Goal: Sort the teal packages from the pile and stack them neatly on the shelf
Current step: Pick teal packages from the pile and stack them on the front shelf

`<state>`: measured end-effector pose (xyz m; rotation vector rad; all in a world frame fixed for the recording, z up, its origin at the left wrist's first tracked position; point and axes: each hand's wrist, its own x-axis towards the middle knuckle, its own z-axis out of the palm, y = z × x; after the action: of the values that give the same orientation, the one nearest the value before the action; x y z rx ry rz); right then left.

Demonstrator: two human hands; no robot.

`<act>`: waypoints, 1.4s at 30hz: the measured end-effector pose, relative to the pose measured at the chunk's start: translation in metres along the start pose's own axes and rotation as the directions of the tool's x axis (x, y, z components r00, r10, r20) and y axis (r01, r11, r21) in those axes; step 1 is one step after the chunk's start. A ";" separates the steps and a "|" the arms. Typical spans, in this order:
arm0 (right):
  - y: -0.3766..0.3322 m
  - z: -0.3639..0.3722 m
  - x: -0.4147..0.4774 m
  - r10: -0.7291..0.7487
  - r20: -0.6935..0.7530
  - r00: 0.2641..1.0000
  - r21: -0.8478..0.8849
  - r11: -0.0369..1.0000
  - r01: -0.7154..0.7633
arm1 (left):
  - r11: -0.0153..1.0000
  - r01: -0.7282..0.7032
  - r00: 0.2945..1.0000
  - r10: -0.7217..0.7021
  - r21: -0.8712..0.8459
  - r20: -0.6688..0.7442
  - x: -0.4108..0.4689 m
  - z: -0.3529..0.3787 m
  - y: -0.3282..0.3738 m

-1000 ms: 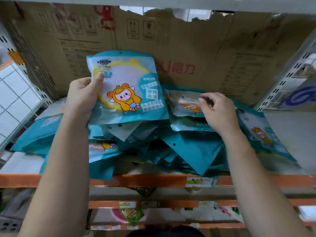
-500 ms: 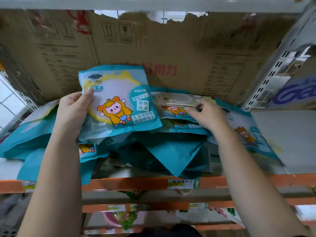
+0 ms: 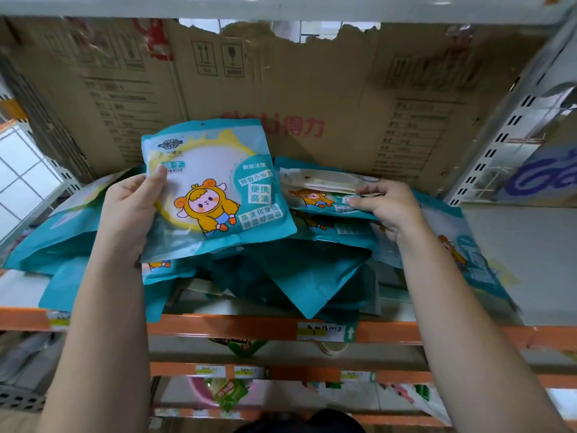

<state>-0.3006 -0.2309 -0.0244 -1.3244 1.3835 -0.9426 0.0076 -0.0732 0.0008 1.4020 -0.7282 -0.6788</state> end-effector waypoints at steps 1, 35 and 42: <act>0.001 0.000 -0.003 0.004 0.009 1.000 0.028 1.000 -0.004 | 1.000 -0.001 1.000 0.001 -0.007 -0.003 -0.002 -0.001 0.000; 0.018 -0.022 -0.068 0.162 0.044 0.986 0.206 0.964 -0.168 | 0.997 -0.012 1.000 0.012 -0.070 -0.001 -0.099 -0.022 0.004; 0.049 -0.031 -0.103 0.141 0.045 0.989 0.281 0.948 -0.148 | 0.998 0.004 0.999 -0.001 -0.063 0.046 -0.114 -0.021 -0.008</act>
<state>-0.3479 -0.1266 -0.0514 -1.0021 1.2547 -0.9809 -0.0455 0.0291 -0.0131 1.3340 -0.7348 -0.7319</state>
